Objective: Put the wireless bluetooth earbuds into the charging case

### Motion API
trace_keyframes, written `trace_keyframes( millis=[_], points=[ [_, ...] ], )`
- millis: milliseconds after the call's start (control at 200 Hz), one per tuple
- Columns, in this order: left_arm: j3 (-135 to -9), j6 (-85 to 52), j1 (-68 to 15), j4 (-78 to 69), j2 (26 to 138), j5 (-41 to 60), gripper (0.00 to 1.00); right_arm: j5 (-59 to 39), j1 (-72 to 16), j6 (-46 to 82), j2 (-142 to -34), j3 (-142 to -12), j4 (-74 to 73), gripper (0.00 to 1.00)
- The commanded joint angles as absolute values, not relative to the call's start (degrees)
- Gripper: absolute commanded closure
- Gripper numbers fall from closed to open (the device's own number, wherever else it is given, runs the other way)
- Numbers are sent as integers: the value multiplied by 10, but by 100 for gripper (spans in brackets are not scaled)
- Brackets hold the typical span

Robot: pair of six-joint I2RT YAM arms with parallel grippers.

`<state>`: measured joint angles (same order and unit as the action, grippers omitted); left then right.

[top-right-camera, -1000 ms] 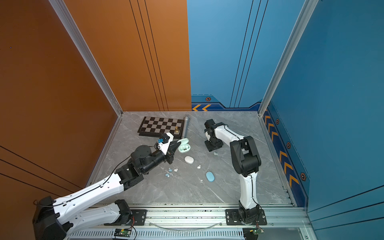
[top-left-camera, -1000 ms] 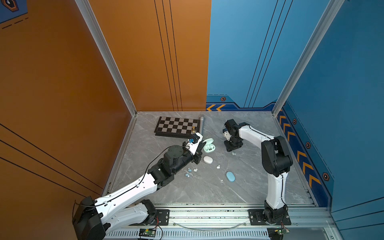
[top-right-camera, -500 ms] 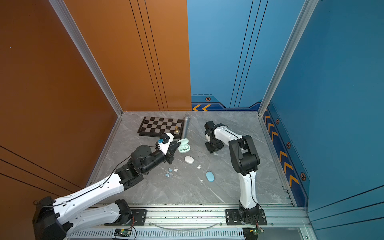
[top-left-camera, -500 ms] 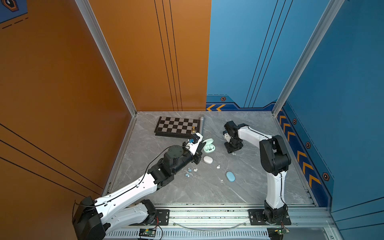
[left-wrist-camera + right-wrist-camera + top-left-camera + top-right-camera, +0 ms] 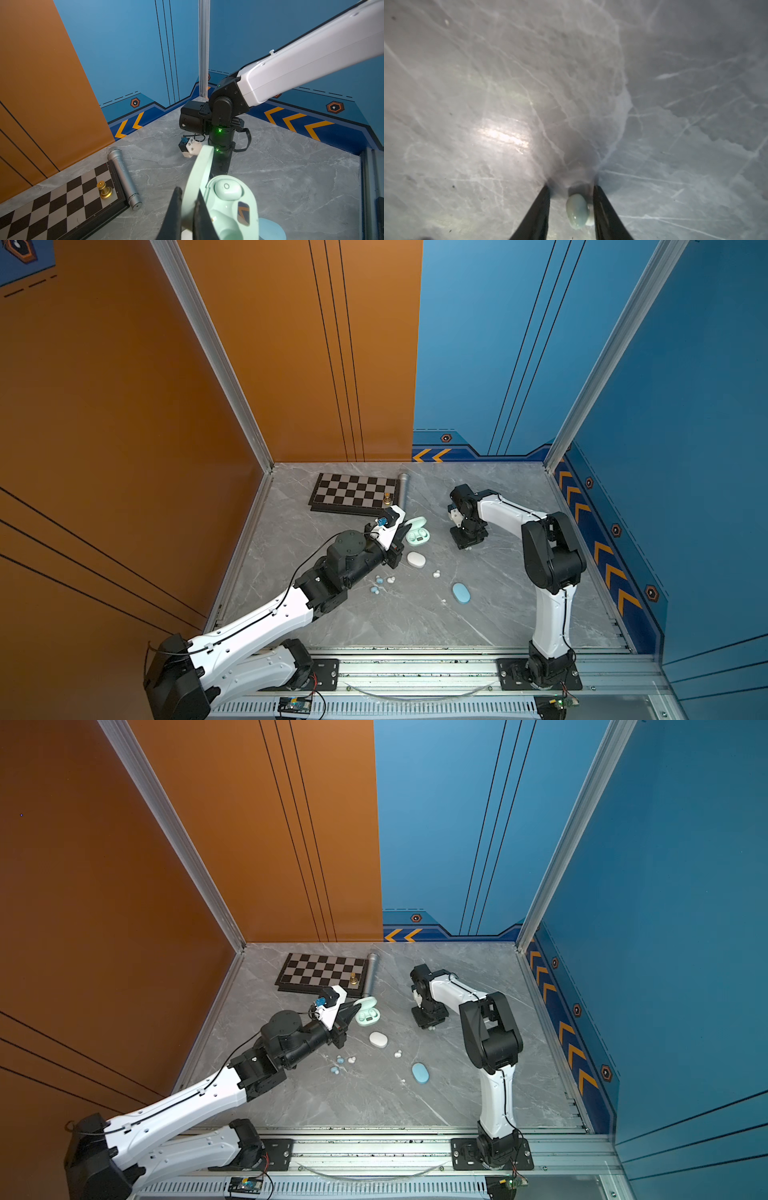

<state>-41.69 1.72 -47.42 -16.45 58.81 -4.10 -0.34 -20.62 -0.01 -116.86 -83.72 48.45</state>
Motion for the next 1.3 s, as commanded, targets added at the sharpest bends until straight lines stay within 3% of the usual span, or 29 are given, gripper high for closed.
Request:
trace_keyframes(
  millis=[0,275,691,1296],
  points=[
    [-436,25,-474,-161,575,-52,100,-3,-201,9,-1165,-816,510,63],
    [-440,26,-474,-156,571,-51,100,-10,-199,14,-1167,-822,509,68],
    [-440,30,-475,-150,570,-54,100,-9,-197,29,-1183,-840,509,68],
    [-441,27,-474,-150,576,-51,100,-22,-201,39,-1170,-863,510,84]
  ],
)
